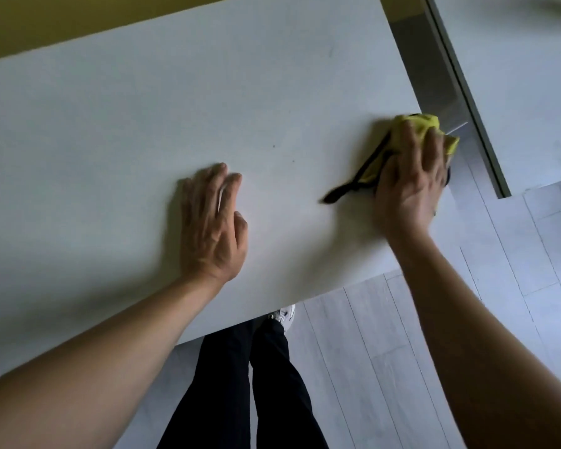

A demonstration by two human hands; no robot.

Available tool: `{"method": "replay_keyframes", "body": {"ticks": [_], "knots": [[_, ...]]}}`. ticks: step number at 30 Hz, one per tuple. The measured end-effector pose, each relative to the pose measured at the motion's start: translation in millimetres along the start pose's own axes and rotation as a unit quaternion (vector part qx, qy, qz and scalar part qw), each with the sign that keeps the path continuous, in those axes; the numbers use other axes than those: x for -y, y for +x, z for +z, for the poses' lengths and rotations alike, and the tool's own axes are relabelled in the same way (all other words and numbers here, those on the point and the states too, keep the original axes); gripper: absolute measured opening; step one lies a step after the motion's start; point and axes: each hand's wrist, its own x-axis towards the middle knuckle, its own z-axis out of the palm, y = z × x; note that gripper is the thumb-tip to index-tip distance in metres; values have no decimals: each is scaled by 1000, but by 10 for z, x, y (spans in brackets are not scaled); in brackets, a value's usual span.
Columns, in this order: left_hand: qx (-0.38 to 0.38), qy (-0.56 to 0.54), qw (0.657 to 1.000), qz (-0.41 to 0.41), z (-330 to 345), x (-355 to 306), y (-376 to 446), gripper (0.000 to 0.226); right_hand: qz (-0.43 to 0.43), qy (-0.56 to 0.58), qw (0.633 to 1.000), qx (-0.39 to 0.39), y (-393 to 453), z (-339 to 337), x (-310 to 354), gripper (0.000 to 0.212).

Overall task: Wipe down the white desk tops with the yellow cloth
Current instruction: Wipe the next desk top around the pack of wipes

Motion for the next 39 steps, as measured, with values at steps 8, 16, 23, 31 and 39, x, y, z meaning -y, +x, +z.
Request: {"method": "replay_keyframes", "body": {"ticks": [8,16,23,31,39], "knots": [[1,-25,1000,-2,26,13,12,59,-169,60,979,92,-562,455,1029,52],[-10,-39,999,-26,9,7,12,60,-265,92,953,114,-253,629,1119,46],[-3,-3,999,-51,-93,91,307,52,-38,17,999,28,760,494,618,63],[-33,15,993,-116,0,624,1156,59,-241,82,962,101,218,864,1457,52],[-20,46,991,-126,28,650,1260,66,-278,87,952,89,744,937,1238,48]]}}
